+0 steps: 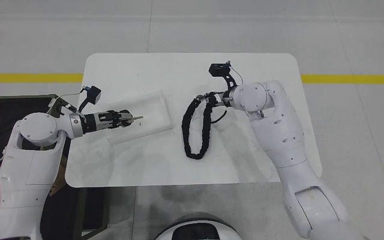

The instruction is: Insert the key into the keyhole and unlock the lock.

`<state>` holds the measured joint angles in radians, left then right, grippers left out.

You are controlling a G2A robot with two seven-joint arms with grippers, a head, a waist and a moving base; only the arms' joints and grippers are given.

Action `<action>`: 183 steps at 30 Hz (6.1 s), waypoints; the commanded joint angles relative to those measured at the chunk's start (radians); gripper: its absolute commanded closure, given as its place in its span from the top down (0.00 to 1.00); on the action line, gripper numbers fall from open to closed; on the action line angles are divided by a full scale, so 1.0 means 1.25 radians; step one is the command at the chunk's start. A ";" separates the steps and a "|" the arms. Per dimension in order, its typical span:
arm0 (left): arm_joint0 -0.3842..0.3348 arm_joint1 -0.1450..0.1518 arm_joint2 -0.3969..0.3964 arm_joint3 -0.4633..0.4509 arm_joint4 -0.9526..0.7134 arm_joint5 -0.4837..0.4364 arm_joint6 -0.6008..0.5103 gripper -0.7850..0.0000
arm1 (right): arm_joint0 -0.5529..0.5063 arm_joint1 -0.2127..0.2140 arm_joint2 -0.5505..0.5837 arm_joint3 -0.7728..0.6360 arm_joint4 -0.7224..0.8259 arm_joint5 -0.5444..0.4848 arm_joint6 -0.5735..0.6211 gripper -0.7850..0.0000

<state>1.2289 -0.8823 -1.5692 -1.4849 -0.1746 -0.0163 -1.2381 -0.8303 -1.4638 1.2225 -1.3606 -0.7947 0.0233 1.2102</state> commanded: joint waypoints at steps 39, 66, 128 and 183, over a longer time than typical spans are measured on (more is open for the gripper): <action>0.047 -0.006 -0.004 -0.039 -0.090 -0.019 0.008 0.00 | -0.339 0.009 0.130 -0.005 1.072 -0.355 -0.070 0.00; 0.067 -0.026 0.066 -0.051 -0.297 -0.138 -0.104 0.00 | -0.384 0.036 0.029 -0.125 0.814 -0.225 -0.029 0.00; 0.073 -0.036 0.101 -0.093 -0.250 -0.108 -0.099 0.00 | -0.362 0.075 -0.067 -0.117 0.844 -0.257 -0.063 0.00; 0.082 -0.047 0.088 -0.031 -0.290 -0.192 -0.094 0.00 | -0.358 0.104 -0.066 -0.117 0.824 -0.274 -0.109 0.00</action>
<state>1.3317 -0.9408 -1.4595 -1.5225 -0.5395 -0.2567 -1.3556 -1.2769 -1.3352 1.1392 -1.5042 0.2463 -0.3180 1.0771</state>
